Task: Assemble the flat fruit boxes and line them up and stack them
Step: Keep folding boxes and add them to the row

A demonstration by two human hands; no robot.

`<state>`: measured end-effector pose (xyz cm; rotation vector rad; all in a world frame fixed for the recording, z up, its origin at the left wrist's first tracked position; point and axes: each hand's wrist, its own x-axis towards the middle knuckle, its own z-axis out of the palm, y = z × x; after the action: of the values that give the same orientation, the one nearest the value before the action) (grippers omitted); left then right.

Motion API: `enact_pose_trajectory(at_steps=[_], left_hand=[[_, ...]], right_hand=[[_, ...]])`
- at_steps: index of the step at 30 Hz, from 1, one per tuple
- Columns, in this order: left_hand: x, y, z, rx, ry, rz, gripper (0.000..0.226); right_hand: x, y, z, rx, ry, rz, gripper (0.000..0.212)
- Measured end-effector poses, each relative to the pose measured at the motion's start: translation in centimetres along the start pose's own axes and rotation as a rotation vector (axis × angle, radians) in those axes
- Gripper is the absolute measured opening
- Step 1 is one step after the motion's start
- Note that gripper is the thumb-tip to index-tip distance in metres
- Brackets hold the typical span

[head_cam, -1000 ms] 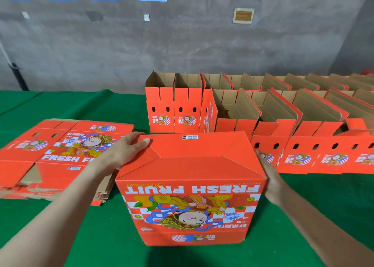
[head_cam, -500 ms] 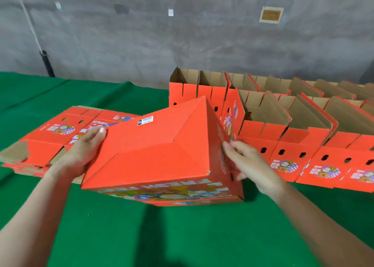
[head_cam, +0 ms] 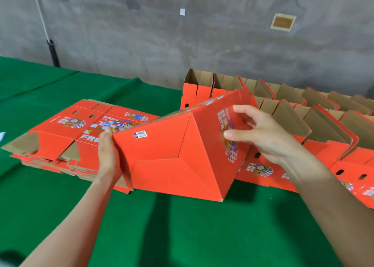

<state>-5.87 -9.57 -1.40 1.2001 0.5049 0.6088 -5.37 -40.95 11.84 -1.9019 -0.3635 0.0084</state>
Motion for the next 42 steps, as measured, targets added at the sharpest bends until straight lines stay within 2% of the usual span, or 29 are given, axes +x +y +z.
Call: enact_pose_trajectory(at_steps=[3,7,9,10,13,18,23,28,31,34,37,39,42], left_hand=[[-0.4,-0.6,2.4,-0.004,-0.105,-0.095,0.033],[-1.8,-2.4,4.1,0.351,-0.546,-0.23,0.024],[-2.8,-2.6,5.1,0.394,-0.725,-0.232,0.028],[-3.4,-2.2,5.7,0.384,-0.754,-0.193,0.027],[-4.8,-0.4,7.4,0.338,-0.716,-0.028,0.031],[-6.0,1.7,8.7,0.258,-0.814,-0.045,0.066],[-7.2,2.0,10.4,0.325,-0.873,-0.049,0.055],[-7.3,2.0,12.9,0.518,-0.761,0.023,0.048],[-6.6,1.6,14.2,0.69,-0.737,0.088,0.052],[-6.0,1.4,14.8,0.765,-0.724,0.108,0.051],[-5.7,1.2,15.2,0.762,-0.69,0.135,0.046],[-5.4,0.9,15.6,0.781,-0.697,0.145,0.035],[-4.9,0.3,16.5,0.778,-0.723,0.144,0.036]], right_hand=[[-0.1,-0.5,-0.6,-0.2,0.109,-0.12,0.074],[-1.0,0.7,1.3,-0.585,0.166,-0.327,0.074],[-1.3,2.3,2.9,-0.695,0.213,-0.399,0.07],[-1.4,3.3,3.6,-0.743,0.246,-0.426,0.066],[-1.7,6.3,5.5,-0.889,0.305,-0.453,0.059],[-2.8,11.9,8.4,-1.182,0.242,-0.35,0.057],[-4.0,15.1,9.5,-1.256,0.177,-0.243,0.064],[-3.8,15.7,9.3,-1.333,0.122,-0.233,0.081],[-3.3,15.5,8.6,-1.337,0.088,-0.265,0.077],[-2.0,14.4,7.6,-1.226,0.202,-0.307,0.066],[0.5,12.9,6.3,-1.193,0.319,-0.325,0.073],[2.4,12.0,5.4,-1.252,0.265,-0.291,0.08],[5.0,11.7,4.5,-1.286,0.13,-0.224,0.069]])
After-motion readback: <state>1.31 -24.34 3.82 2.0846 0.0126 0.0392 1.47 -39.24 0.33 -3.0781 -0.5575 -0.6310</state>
